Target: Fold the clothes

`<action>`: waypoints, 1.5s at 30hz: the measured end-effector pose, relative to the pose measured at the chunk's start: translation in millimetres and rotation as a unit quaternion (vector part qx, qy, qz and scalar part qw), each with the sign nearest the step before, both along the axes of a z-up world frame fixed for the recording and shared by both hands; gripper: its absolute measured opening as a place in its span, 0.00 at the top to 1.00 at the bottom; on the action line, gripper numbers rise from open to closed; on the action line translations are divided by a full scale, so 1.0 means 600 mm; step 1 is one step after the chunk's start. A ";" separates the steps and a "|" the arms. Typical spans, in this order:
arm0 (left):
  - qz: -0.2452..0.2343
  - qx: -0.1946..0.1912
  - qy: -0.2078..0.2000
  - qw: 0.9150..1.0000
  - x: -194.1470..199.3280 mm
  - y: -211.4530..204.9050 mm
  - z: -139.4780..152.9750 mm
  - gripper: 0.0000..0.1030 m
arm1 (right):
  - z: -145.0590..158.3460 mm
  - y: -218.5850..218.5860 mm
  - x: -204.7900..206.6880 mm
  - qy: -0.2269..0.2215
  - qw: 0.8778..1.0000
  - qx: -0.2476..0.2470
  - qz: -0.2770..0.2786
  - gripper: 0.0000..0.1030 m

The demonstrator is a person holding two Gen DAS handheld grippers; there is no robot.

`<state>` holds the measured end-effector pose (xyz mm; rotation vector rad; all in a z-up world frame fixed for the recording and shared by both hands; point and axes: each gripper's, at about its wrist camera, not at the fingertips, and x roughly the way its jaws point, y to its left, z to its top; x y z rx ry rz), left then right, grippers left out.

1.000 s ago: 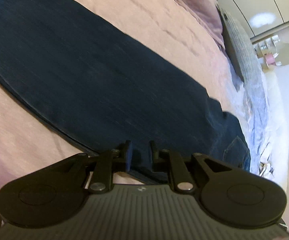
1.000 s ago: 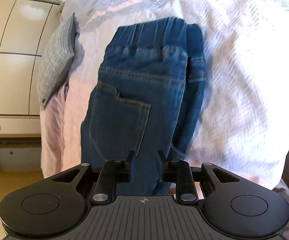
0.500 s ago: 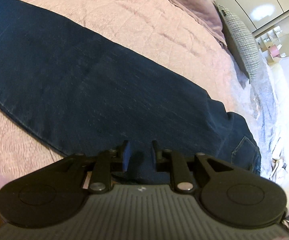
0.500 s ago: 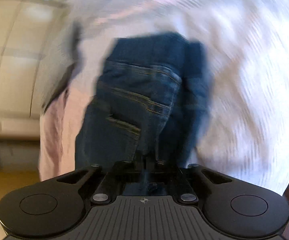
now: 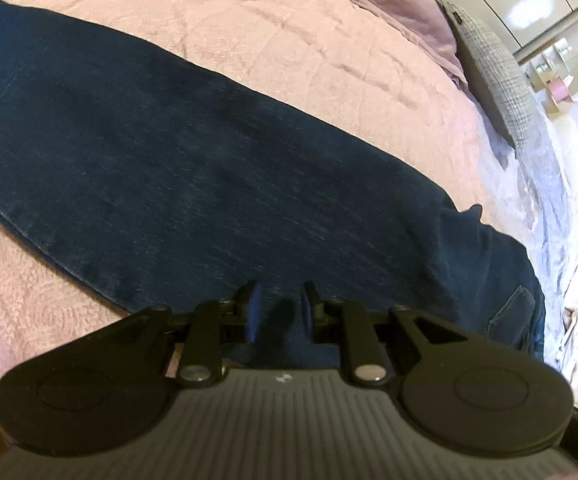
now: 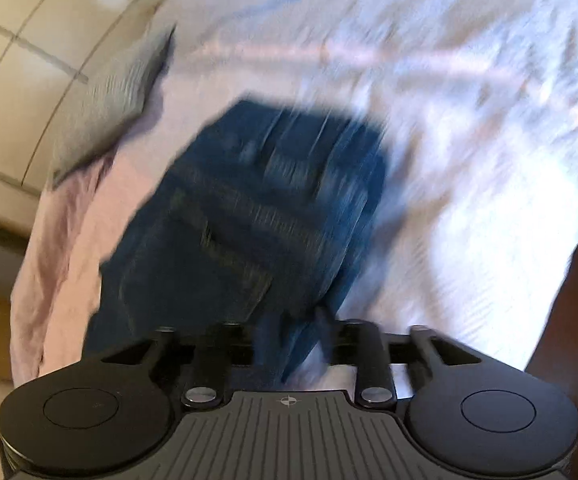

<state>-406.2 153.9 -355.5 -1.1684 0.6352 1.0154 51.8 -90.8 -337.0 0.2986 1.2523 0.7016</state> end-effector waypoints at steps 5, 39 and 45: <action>-0.004 0.006 0.005 1.000 0.009 0.000 -0.004 0.84 | -0.011 -0.015 0.067 -0.003 0.999 0.020 -0.048 0.77; -0.312 0.127 0.009 0.941 0.205 0.178 -0.025 0.97 | -0.033 0.194 0.256 -0.085 0.972 0.012 0.216 0.93; -0.258 0.135 0.063 0.955 0.228 0.149 -0.029 0.87 | -0.045 0.217 0.227 -0.137 0.969 -0.084 0.187 0.93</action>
